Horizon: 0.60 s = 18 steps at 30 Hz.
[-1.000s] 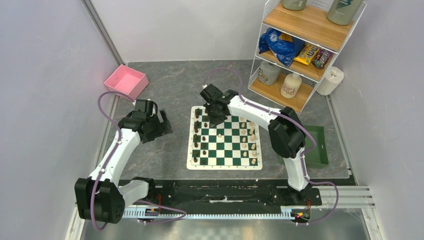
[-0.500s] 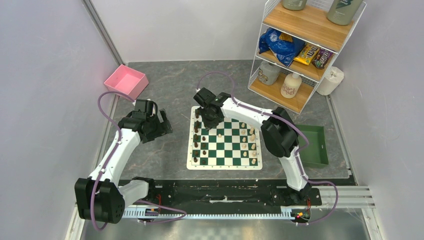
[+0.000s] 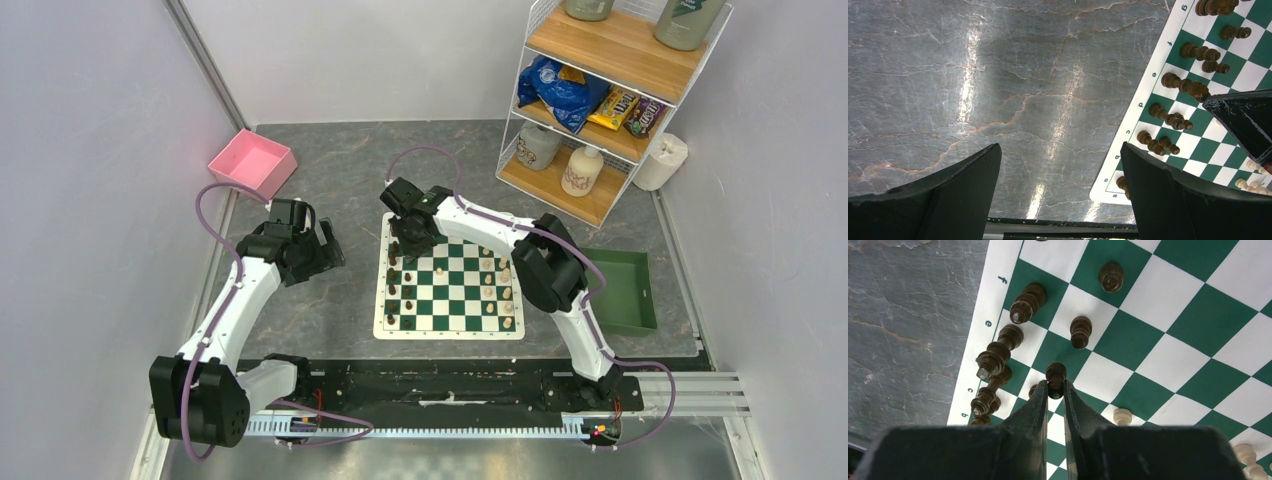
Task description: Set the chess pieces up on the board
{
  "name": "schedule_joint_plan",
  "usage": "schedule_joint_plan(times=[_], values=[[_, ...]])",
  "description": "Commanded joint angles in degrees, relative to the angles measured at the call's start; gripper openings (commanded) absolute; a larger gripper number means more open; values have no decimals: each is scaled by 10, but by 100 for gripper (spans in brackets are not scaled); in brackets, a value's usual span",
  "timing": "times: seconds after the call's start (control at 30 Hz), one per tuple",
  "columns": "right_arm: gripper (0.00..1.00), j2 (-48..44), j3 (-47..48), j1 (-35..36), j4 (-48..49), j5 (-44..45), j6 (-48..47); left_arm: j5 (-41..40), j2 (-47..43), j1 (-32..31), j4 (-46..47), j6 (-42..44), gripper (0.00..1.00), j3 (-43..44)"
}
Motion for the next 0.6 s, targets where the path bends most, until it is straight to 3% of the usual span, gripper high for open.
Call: schedule_joint_plan(times=[0.0,0.57], values=[[16,12,29,4,-4,5,1,7,-5,2,1,10,96,22],[22,27,36,4,-6,6,-2,8,-4,2,1,10,96,21]])
